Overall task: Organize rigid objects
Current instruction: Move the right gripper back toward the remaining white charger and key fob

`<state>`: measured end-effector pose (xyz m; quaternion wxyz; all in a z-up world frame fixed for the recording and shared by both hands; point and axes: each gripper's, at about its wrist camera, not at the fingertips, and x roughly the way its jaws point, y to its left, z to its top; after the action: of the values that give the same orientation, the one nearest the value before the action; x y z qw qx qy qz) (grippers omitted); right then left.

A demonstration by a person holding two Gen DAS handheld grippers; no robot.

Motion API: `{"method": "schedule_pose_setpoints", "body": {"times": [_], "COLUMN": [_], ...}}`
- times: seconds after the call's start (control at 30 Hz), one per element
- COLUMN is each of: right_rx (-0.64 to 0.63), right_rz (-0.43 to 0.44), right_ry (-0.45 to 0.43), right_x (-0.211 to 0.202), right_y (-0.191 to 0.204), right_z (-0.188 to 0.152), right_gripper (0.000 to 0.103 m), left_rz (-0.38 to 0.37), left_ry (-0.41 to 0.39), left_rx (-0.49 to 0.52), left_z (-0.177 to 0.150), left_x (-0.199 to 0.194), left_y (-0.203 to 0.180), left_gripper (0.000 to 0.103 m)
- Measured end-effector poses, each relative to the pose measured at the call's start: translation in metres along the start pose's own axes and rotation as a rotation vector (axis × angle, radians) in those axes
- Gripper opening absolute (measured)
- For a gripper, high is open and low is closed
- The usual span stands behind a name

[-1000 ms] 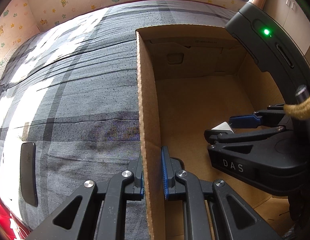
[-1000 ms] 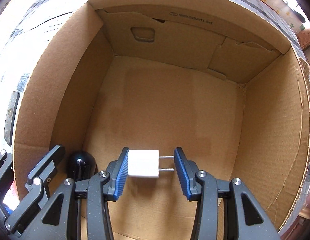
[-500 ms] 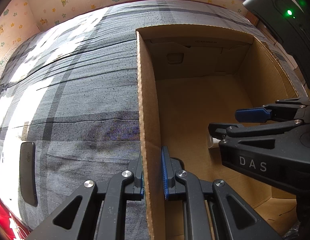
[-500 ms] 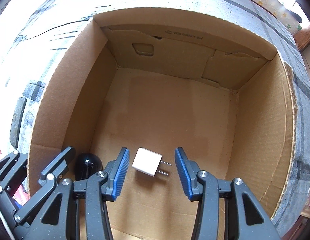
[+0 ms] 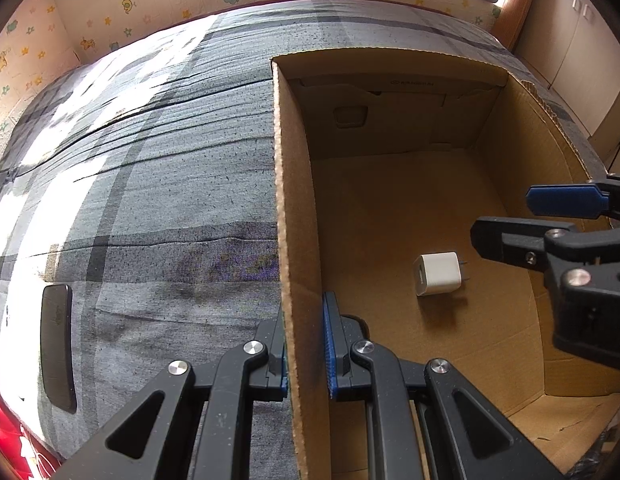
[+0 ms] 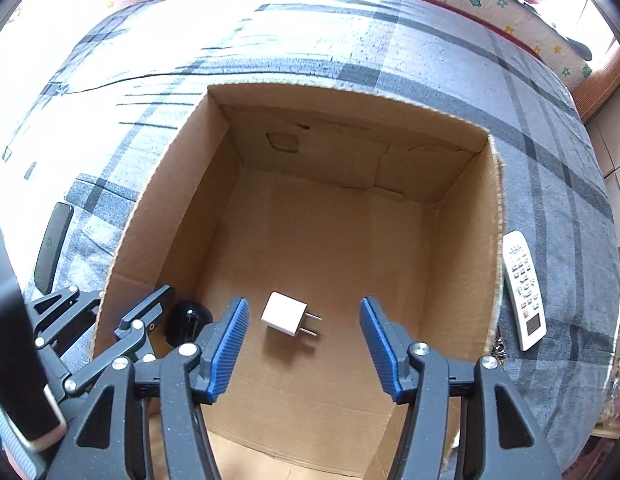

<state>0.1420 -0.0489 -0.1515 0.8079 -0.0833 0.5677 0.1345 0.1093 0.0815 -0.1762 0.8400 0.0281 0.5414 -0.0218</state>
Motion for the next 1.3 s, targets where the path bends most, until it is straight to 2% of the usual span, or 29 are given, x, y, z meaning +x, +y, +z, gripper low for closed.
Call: {"method": "schedule_pose_setpoints", "body": {"times": [0.07, 0.13, 0.27, 0.43, 0.87, 1.3], "right_rx": [0.0, 0.004, 0.014, 0.043, 0.139, 0.237], "right_rz": [-0.004, -0.005, -0.018, -0.019, -0.09, -0.152], "right_ry": [-0.015, -0.029, -0.053, -0.083, -0.146, -0.106], "right_x": [-0.008, -0.015, -0.027, -0.041, -0.075, -0.059], "right_y": [-0.002, -0.005, -0.013, -0.032, -0.098, -0.153], "right_z": [-0.001, 0.003, 0.002, -0.001, -0.02, -0.067], "right_gripper": [0.068, 0.077, 0.083, 0.102, 0.103, 0.103], "left_rz": [0.004, 0.008, 0.009, 0.013, 0.01, 0.009], "left_ry": [0.001, 0.001, 0.0, 0.0, -0.002, -0.005], "left_rx": [0.004, 0.007, 0.006, 0.009, 0.006, 0.004], "left_z": [0.0, 0.0, 0.0, 0.0, -0.001, -0.002], "left_x": [0.0, 0.0, -0.001, -0.001, -0.001, -0.002], "left_y": [-0.001, -0.002, -0.003, -0.004, -0.003, -0.001], "left_gripper": [0.014, 0.014, 0.014, 0.014, 0.014, 0.014]}}
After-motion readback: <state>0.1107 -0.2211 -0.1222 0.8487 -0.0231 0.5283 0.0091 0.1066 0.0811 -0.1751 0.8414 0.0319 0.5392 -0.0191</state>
